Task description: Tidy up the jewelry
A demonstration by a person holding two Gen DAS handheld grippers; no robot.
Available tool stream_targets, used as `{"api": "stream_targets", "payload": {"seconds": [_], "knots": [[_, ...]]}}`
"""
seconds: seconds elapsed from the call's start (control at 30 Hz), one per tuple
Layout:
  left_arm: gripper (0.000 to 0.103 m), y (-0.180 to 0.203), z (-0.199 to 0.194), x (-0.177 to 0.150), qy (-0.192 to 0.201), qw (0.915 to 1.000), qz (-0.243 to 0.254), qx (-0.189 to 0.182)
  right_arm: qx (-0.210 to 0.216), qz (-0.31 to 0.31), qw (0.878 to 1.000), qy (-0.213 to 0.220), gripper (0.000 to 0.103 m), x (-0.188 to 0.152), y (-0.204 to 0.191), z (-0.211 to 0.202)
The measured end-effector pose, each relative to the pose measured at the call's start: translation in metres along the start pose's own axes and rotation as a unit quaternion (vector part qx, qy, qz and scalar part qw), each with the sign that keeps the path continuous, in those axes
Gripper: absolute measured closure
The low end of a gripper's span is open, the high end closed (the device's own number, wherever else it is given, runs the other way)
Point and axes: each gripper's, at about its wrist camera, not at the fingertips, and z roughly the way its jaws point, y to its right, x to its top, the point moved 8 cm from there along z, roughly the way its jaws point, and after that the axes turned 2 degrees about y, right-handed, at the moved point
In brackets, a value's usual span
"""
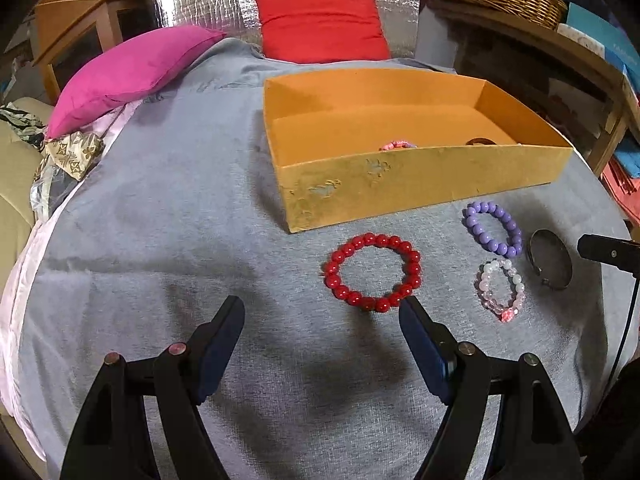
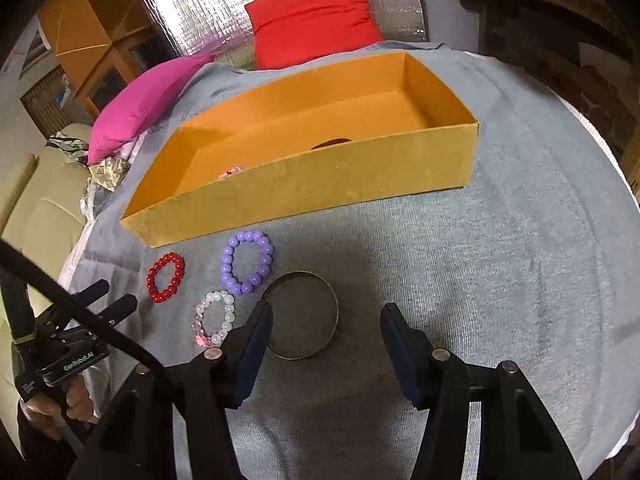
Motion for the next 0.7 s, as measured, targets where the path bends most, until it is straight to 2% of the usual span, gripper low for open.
{"api": "stream_targets", "payload": {"seconds": [0.7], "knots": [[0.023, 0.016, 0.007, 0.004, -0.005, 0.9993, 0.028, 0.024, 0.007, 0.003, 1.000, -0.017, 0.042, -0.007, 0.002, 0.010]]}}
